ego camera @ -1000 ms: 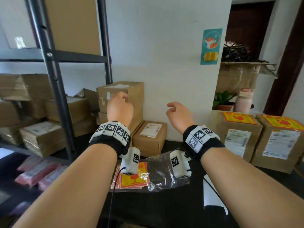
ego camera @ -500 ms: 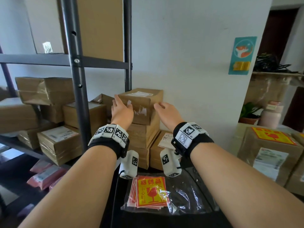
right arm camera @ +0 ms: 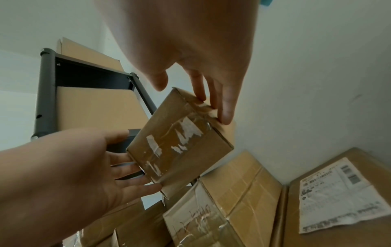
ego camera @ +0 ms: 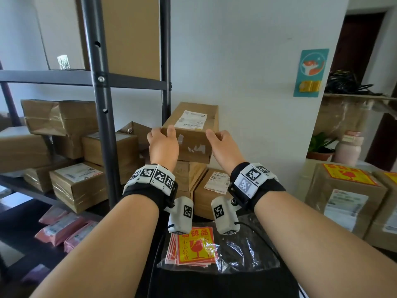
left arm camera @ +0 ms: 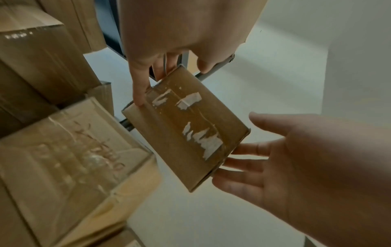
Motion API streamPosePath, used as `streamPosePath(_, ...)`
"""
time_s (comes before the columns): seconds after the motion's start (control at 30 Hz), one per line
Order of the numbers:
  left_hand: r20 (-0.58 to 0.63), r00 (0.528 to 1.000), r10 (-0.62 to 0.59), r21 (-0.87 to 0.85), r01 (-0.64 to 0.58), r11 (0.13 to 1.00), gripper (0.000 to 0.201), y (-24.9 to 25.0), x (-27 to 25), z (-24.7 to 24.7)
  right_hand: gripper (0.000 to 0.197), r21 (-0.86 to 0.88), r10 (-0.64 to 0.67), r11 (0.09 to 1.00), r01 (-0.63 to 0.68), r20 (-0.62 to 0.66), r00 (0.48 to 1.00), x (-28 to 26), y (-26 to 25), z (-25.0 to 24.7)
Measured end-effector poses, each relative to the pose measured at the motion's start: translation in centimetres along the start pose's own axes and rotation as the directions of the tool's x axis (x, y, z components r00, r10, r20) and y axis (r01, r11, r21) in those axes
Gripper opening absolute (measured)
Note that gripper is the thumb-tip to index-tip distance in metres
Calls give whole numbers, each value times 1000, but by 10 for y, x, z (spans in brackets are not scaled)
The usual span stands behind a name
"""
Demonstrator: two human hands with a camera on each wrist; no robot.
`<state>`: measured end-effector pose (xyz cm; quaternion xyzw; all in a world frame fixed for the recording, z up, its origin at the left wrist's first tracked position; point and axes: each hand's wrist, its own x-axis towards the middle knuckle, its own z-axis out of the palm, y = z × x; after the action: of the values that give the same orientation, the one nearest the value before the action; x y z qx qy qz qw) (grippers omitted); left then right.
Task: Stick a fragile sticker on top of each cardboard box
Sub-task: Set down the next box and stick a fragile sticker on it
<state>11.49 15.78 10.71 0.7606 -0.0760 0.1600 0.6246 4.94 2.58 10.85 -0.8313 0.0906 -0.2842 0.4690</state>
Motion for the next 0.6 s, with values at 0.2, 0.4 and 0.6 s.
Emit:
streamPosePath(0.2,26,999,27,-192,-22,981,36,11,-46,13,35,103,30,995,-16,-130,991,-26,21,-37)
streamPosePath(0.4,199,980,25,-297,36,954,42,22,-94,37,44,217,51,976,-6,-202,978,-60,47,-91)
streamPosePath(0.6,379,912,157,-476,47,878,13,48,-138,70,46,302,143,952,-55,-279,950,-85,80,-144)
